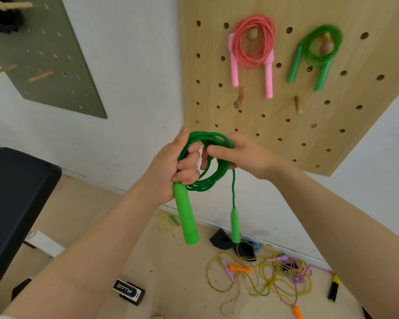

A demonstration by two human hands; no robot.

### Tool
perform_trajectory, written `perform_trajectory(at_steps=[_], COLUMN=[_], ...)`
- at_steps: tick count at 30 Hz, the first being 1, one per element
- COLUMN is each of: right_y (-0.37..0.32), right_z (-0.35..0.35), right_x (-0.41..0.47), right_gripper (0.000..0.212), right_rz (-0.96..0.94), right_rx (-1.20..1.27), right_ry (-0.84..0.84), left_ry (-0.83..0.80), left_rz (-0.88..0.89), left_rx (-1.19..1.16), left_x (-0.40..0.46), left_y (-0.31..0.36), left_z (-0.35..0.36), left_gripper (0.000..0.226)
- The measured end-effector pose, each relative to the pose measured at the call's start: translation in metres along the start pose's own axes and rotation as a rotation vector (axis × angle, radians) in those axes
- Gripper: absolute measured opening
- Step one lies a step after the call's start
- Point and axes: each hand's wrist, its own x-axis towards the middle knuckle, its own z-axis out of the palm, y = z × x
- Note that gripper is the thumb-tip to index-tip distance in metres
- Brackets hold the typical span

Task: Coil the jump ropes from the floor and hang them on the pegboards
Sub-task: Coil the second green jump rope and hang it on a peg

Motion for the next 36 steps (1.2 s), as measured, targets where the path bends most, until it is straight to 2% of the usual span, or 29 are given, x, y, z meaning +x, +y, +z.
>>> perform_trajectory(at_steps=[3, 4, 6, 8, 10, 12, 14, 17, 19, 22, 26, 29, 31, 33, 36], right_y=[0.022, 0.03, 0.046, 0.053, 0.051, 0.039, 0.02, -0.003, -0.01, -0.012, -0.005, -0.004, -0.009, -0.013, -0.006], right_z=[0.002, 0.005, 0.014, 0.029, 0.044, 0.055, 0.059, 0.05, 0.038, 0.02, 0.015, 0.017, 0.016, 0.016, 0.012], right_x=[0.0, 0.0, 0.002, 0.004, 0.005, 0.007, 0.01, 0.011, 0.01, 0.008, 0.007, 0.007, 0.005, 0.003, 0.005], right_gripper=[0.052, 0.051, 0.033, 0.02, 0.03, 0.038, 0.032, 0.02, 0.019, 0.02, 0.035, 0.052, 0.035, 0.014, 0.025], right_rz=[0.087, 0.131, 0.266, 0.411, 0.462, 0.402, 0.297, 0.107, 0.038, 0.004, -0.07, -0.041, 0.05, 0.098, 0.102], right_rx=[0.006, -0.027, -0.177, -0.388, -0.608, -0.802, -0.881, -0.965, -0.973, -0.822, -0.592, -0.492, -0.259, -0.221, -0.328], right_ry=[0.047, 0.062, 0.05, -0.118, -0.352, -0.482, -0.508, -0.435, -0.309, -0.138, 0.075, -0.026, -0.201, -0.248, -0.122], left_ry=[-0.001, 0.036, 0.129, 0.244, 0.4, 0.454, 0.355, 0.213, 0.109, -0.032, -0.118, -0.251, -0.32, -0.251, 0.093], left_rz=[0.137, 0.191, 0.27, 0.277, 0.237, 0.167, 0.106, 0.069, 0.027, -0.067, -0.144, -0.127, -0.113, -0.09, 0.038], left_rx=[-0.226, -0.281, -0.338, -0.277, 0.079, 0.554, 0.838, 1.046, 0.932, 0.625, 0.352, 0.301, 0.299, 0.339, 0.473], left_x=[-0.001, 0.0, 0.005, 0.013, 0.018, 0.02, 0.018, 0.009, 0.003, -0.005, -0.009, -0.009, -0.009, -0.007, 0.002], left_y=[0.009, 0.012, 0.016, 0.014, 0.003, -0.013, -0.027, -0.038, -0.04, -0.038, -0.026, -0.019, -0.014, -0.011, -0.016], left_z=[-0.004, -0.007, -0.013, -0.019, -0.024, -0.031, -0.038, -0.042, -0.044, -0.045, -0.039, -0.037, -0.036, -0.036, -0.032], left_gripper=[0.034, 0.031, 0.027, 0.029, 0.028, 0.026, 0.024, 0.013, 0.017, 0.037, 0.046, 0.042, 0.055, 0.059, 0.018])
